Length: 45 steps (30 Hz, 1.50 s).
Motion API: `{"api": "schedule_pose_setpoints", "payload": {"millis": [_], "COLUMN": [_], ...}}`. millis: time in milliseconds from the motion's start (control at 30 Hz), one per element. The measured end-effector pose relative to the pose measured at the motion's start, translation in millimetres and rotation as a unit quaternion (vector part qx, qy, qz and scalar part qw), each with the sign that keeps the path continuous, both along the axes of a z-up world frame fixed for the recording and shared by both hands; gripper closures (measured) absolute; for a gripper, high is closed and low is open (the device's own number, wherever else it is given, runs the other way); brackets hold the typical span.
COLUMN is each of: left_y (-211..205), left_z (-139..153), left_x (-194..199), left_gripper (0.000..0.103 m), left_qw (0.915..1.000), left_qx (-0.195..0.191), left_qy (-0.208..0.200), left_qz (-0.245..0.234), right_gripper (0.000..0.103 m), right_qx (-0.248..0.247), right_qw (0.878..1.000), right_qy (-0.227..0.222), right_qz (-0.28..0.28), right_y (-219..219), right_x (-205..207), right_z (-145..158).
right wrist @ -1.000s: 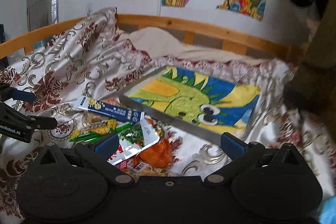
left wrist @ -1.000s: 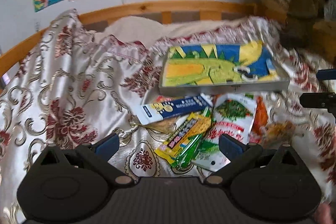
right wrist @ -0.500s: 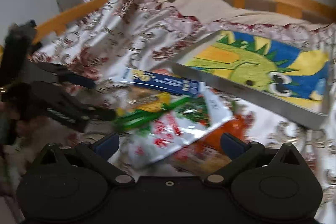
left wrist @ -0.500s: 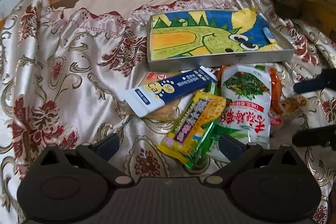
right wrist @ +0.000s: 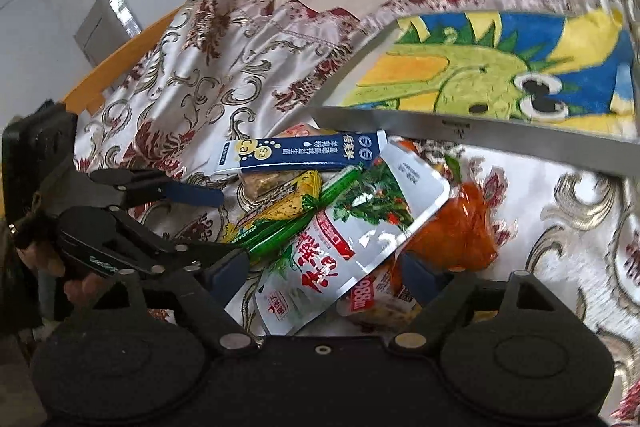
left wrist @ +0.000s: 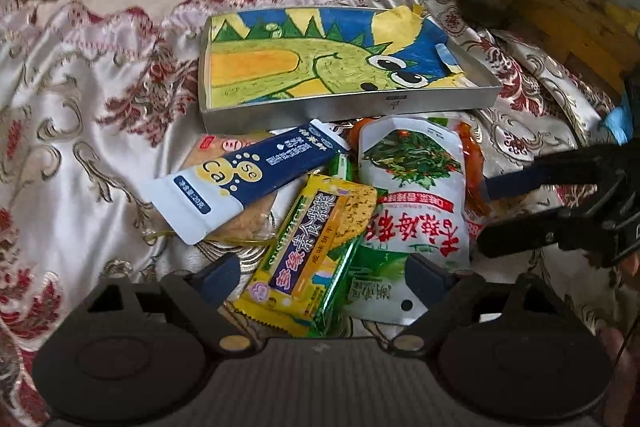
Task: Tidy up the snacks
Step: 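Grasp the yellow packet with the left tool while the right tool grasps the white vegetable bag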
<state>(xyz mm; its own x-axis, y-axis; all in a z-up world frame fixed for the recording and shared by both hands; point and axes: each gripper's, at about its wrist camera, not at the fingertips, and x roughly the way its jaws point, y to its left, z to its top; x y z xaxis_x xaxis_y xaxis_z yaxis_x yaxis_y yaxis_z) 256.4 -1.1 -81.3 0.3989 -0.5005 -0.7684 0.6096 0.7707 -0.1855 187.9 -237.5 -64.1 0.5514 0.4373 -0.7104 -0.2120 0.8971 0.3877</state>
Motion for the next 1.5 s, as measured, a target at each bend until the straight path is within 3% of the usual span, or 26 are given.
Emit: {"api": "schedule_pose_setpoints", "payload": {"millis": [167, 300, 733, 967, 1133, 1333, 1500], "left_y": [1, 0, 12, 20, 17, 15, 8], "left_z": [-10, -16, -20, -20, -26, -32, -31], "left_x": [12, 22, 42, 50, 52, 56, 56], "left_gripper": [0.021, 0.035, 0.041, 0.042, 0.038, 0.033, 0.036], "left_qw": [0.9996, 0.9989, 0.9936, 0.9892, 0.9891, 0.9873, 0.9883], "left_qx": [-0.011, -0.003, -0.042, -0.062, -0.059, -0.068, -0.058], "left_qy": [0.027, 0.045, 0.098, 0.122, 0.123, 0.129, 0.121], "left_qz": [0.004, 0.011, 0.038, 0.054, 0.055, 0.064, 0.072], "right_gripper": [0.019, 0.019, 0.020, 0.047, 0.049, 0.048, 0.061], "right_qx": [0.003, 0.013, 0.064, 0.075, 0.099, 0.086, 0.101], "right_qw": [1.000, 1.000, 0.997, 0.997, 0.995, 0.996, 0.993], "right_qy": [0.002, -0.002, -0.024, -0.020, 0.012, 0.033, 0.047], "right_qz": [-0.006, -0.011, -0.025, -0.022, -0.014, -0.014, -0.032], "right_y": [2, 3, 4, 6, 9, 21, 18], "right_x": [5, 9, 22, 21, 29, 32, 31], "right_z": [-6, -7, -6, -4, -16, -27, -29]}}
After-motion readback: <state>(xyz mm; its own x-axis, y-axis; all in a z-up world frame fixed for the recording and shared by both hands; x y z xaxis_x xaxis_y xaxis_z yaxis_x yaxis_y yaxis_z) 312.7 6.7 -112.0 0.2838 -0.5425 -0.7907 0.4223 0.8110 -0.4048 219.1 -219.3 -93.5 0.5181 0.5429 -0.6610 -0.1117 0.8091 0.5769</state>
